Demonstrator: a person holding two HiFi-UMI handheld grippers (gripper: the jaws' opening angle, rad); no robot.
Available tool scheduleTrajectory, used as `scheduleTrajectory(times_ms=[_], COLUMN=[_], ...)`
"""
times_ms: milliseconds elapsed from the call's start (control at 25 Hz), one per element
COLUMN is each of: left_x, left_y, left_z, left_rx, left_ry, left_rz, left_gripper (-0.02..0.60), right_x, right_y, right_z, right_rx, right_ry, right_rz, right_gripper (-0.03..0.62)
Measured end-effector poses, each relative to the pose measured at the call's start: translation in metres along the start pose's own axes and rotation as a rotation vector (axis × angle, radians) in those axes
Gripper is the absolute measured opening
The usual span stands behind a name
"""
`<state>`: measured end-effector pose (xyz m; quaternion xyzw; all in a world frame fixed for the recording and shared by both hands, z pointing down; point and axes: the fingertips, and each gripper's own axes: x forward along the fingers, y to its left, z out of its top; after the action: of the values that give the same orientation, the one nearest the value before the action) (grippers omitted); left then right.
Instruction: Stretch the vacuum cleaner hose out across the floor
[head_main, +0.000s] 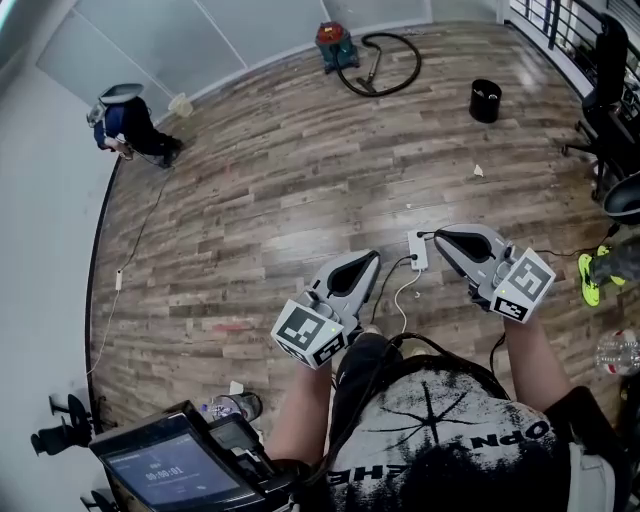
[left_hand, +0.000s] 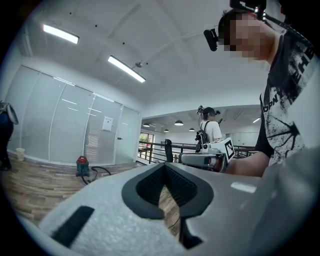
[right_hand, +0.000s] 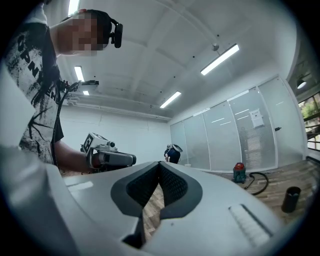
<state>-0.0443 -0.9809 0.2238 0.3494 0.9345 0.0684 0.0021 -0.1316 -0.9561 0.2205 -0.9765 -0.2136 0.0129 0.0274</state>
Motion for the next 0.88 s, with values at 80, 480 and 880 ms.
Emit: scheduleTrajectory(times_ms=[80,480,880], left_x=[0.001,0.024,0.013], left_y=[0.012,0.084,0.200], left_z=[-0.006,-0.003,0.022], left_rx=[-0.006,0.033,0.032], left_ry=[0.007,-0.022,-0.051], left_rz=[-0.011,-0.138,-0.307], left_gripper=[0.000,0.000,0.000], right_x=[0.010,0.072,0.193], right_y=[-0.005,-0.034,-0.063], right_z=[-0.008,-0.013,-0.001], right_rx=[0.009,0.019,-0.021], right_ry=[0.015,0.011,0.029], right_rz=[-0.014,-0.070,-0.195], right_gripper=[0.006,0.008,0.006])
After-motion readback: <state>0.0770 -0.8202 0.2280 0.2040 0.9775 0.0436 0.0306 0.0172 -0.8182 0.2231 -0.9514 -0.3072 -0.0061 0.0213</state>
